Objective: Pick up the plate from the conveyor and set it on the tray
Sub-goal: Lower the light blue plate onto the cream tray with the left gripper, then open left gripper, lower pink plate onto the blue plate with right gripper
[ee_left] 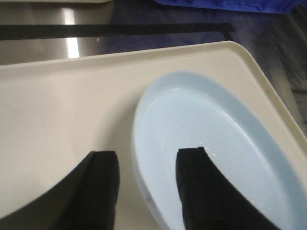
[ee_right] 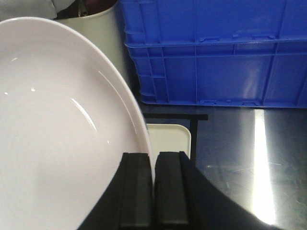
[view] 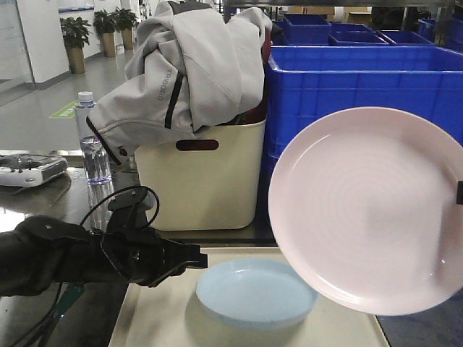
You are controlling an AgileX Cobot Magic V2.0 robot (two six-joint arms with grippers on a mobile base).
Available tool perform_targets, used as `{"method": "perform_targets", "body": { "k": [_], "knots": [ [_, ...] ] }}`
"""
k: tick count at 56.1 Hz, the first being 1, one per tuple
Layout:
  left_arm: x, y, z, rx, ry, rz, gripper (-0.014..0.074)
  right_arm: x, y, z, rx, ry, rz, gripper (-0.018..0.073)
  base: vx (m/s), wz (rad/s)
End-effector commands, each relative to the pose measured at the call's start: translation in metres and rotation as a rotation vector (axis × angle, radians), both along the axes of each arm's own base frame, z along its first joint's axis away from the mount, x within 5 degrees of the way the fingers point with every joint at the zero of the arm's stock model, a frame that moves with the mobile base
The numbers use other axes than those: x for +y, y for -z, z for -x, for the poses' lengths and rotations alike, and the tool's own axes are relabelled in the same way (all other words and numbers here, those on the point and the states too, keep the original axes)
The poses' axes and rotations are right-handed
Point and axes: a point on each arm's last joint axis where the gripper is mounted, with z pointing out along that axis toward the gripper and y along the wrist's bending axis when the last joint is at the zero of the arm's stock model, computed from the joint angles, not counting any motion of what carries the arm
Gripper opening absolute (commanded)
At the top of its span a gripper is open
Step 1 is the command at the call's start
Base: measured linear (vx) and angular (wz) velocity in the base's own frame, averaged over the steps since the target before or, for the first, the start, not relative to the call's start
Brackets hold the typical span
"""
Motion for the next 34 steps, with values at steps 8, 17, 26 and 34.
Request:
{"method": "perform_targets", "body": {
  "k": [8,17,26,34],
  "knots": [
    [0.01,-0.073,0.025,-0.223,0.005,-0.018,0.0309,0.007,0.001,-0.034,-0.025,0.001,0.002,-0.0009,0.0,0.0],
    [0.027,-0.122,0.056,-0.376,-0.052,-0.065,-0.0009,0.024,0.033,-0.088,0.063,-0.015,-0.065,-0.0009,0.0,0.0],
    [0.04,-0.154,0.083,-0.489,-0.092,-0.085,-0.0005,0.044,0.082,-0.146,0.157,-0.042,-0.155,-0.0009,0.0,0.0],
    [0.045,-0.164,0.094,-0.514,-0.098,-0.106,-0.0002,0.055,0.123,-0.177,0.232,-0.089,-0.135,-0.0002,0.0,0.0]
  ]
}}
